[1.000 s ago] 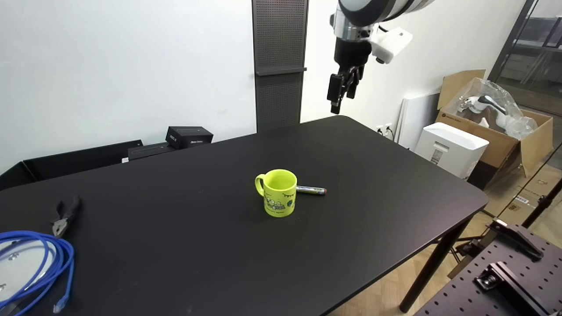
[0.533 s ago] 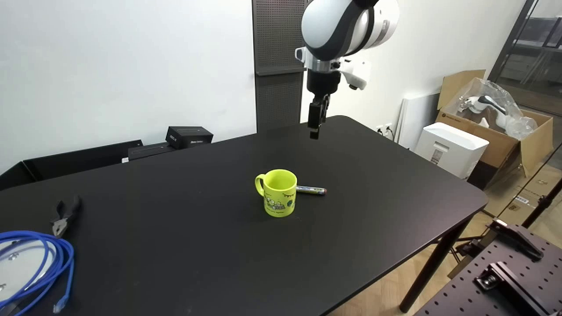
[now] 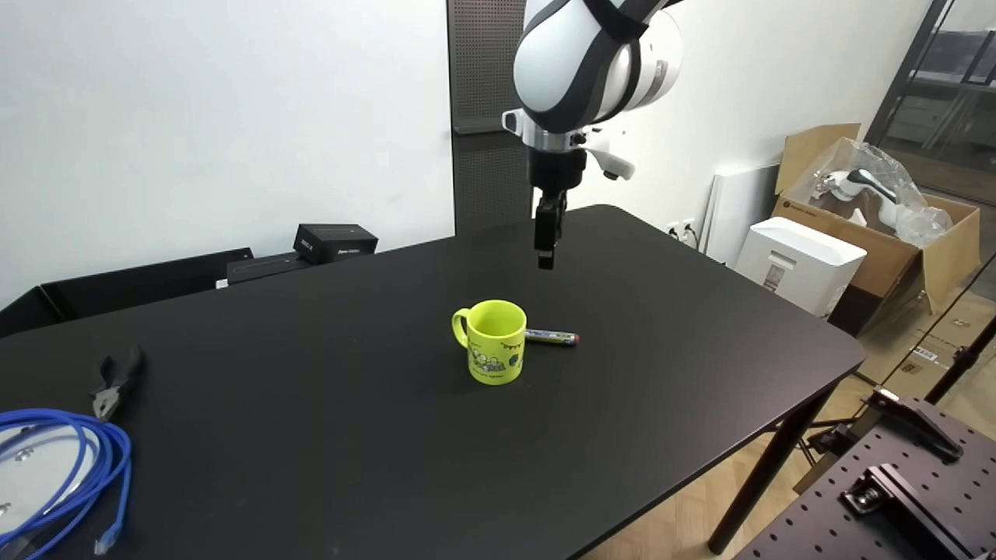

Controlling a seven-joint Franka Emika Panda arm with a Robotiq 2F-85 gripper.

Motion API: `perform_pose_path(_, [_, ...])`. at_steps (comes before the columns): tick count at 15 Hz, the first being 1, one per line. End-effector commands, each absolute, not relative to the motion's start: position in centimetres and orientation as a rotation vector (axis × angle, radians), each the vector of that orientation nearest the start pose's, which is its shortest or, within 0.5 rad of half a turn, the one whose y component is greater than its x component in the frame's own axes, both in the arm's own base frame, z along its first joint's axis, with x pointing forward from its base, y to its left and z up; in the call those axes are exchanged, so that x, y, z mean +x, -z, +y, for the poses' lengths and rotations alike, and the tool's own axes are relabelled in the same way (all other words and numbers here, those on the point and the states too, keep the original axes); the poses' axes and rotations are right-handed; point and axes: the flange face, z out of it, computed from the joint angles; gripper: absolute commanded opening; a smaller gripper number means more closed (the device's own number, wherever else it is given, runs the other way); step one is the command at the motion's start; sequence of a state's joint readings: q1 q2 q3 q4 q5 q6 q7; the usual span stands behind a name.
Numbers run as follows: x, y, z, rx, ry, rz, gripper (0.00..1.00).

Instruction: Put the pen in the yellow cup

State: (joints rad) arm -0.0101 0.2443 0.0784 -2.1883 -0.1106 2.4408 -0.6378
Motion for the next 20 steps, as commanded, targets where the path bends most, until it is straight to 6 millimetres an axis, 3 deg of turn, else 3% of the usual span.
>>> perform_pose_path(1, [55.4,-27.1,3.3,-3.003,0.045,-1.218,1.00])
perform_pose_path(9, [53.1,-22.9,3.4,-2.975,0.175,-1.237,1.00])
perform_pose_path(14, [51.3,-20.3,3.7,-2.939,0.176,-1.178,1.00])
perform_pose_path(20, [50.5,-18.3,3.2,-2.923,0.133,-1.121,1.00])
